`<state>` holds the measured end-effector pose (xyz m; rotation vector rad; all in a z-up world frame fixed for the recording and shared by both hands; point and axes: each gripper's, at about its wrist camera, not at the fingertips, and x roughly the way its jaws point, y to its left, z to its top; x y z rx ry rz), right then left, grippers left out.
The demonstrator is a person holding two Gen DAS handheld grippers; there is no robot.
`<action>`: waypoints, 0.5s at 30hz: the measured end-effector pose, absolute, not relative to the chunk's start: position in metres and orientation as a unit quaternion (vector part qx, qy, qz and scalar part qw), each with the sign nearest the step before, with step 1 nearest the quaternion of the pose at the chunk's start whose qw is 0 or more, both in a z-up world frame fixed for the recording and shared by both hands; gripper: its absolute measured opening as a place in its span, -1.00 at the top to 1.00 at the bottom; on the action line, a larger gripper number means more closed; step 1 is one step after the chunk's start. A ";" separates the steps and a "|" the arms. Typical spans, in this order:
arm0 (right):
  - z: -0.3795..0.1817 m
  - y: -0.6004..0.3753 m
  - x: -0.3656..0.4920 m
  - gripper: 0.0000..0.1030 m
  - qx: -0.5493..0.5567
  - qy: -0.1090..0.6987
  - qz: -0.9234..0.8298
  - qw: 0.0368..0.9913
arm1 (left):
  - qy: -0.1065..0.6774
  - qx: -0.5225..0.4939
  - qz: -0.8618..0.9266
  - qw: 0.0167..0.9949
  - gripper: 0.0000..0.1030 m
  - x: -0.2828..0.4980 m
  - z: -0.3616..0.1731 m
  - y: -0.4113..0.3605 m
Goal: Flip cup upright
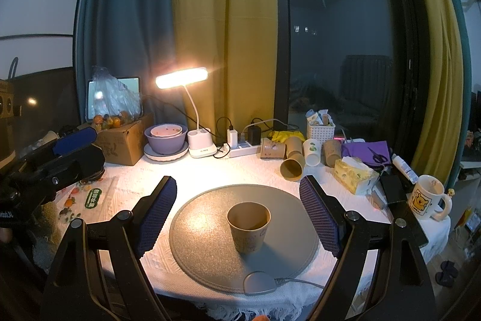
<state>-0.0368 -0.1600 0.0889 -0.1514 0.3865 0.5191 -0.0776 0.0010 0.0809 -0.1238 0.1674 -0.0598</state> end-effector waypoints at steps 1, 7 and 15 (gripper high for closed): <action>0.089 -0.160 -0.037 -0.67 -0.074 0.190 0.255 0.945 | 0.083 -0.062 -0.030 0.994 -0.88 -0.078 0.081 0.001; 0.089 -0.160 -0.037 -0.67 -0.074 0.190 0.255 0.945 | 0.085 -0.061 -0.031 0.994 -0.88 -0.079 0.080 -0.001; 0.089 -0.160 -0.036 -0.67 -0.074 0.190 0.255 0.945 | 0.086 -0.061 -0.031 0.994 -0.88 -0.080 0.080 -0.003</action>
